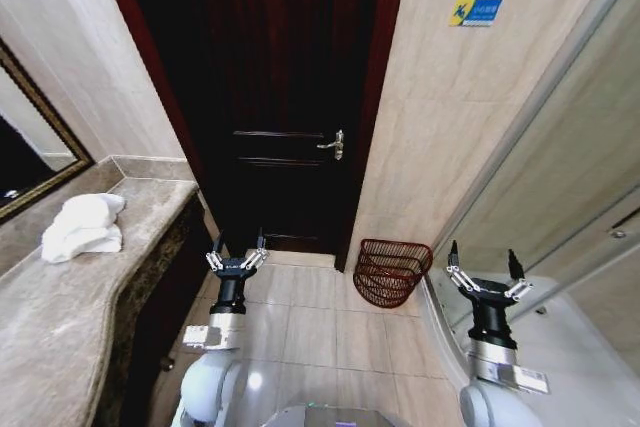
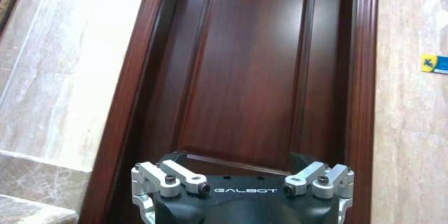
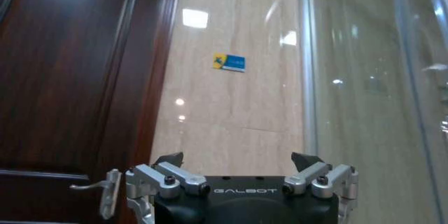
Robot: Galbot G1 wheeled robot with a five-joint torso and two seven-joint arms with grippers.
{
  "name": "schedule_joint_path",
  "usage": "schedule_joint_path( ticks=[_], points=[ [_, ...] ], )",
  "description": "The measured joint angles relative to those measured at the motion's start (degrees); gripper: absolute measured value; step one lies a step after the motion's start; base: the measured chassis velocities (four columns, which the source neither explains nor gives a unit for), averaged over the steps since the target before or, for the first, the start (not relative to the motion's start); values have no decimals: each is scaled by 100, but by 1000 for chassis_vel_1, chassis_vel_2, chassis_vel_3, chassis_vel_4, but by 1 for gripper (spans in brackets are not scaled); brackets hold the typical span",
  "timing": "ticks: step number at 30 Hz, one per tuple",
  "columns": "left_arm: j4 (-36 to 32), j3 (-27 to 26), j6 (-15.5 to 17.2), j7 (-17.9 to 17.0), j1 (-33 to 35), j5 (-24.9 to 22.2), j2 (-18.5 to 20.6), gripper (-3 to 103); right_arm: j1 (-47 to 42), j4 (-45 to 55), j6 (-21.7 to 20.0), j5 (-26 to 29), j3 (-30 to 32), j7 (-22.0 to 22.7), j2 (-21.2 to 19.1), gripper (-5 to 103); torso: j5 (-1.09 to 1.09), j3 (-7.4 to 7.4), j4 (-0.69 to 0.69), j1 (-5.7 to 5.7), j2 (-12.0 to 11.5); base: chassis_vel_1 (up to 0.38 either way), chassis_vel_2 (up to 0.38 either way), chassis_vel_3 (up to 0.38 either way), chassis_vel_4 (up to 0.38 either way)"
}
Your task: Discard the used towel into the hamper.
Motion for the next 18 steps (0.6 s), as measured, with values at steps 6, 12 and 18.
schedule_joint_path(
  ticks=[6,12,18],
  points=[
    [0,-34,-10,-2,-11,-15,21,95,-2,5,5,-7,-56,0,-1,100,1,0,0,1,0,194,186,-188,-212],
    [-13,-50,-13,-5,-10,-93,25,99,-13,4,56,34,-68,-79,-16,100,2,-1,0,-2,1,125,125,-121,-137],
    [-44,-70,16,-40,5,-100,15,100,-25,-27,143,39,-66,-131,12,100,3,0,-2,0,0,-35,-13,47,26]
  ],
)
